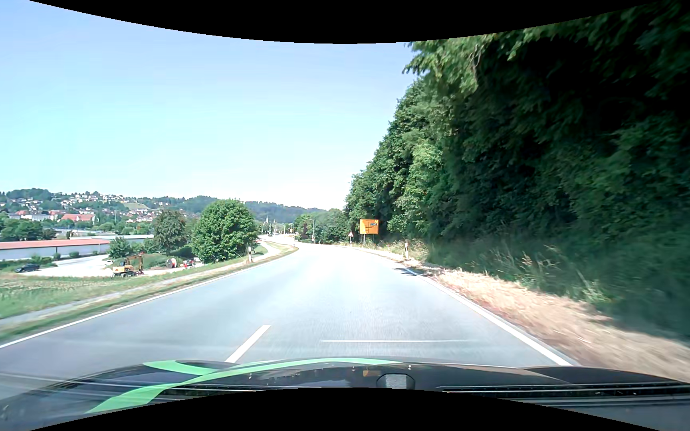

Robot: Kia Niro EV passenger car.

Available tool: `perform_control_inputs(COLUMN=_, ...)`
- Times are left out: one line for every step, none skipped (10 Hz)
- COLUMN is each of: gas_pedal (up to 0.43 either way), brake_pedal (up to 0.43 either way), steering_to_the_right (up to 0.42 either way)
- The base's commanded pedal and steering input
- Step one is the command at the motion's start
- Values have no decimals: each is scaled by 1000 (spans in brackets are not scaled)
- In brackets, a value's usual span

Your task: Follow the waypoints while adhering to traffic rules and regulations

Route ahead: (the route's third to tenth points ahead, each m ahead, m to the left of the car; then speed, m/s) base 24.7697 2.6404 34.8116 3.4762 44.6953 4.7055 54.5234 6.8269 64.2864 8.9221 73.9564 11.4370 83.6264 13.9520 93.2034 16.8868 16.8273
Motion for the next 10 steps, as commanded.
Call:
perform_control_inputs(gas_pedal=177, brake_pedal=0, steering_to_the_right=-13)
perform_control_inputs(gas_pedal=177, brake_pedal=0, steering_to_the_right=-13)
perform_control_inputs(gas_pedal=138, brake_pedal=0, steering_to_the_right=-13)
perform_control_inputs(gas_pedal=118, brake_pedal=0, steering_to_the_right=-13)
perform_control_inputs(gas_pedal=98, brake_pedal=0, steering_to_the_right=-13)
perform_control_inputs(gas_pedal=98, brake_pedal=0, steering_to_the_right=-14)
perform_control_inputs(gas_pedal=110, brake_pedal=0, steering_to_the_right=-15)
perform_control_inputs(gas_pedal=110, brake_pedal=0, steering_to_the_right=-17)
perform_control_inputs(gas_pedal=118, brake_pedal=0, steering_to_the_right=-18)
perform_control_inputs(gas_pedal=130, brake_pedal=0, steering_to_the_right=-18)
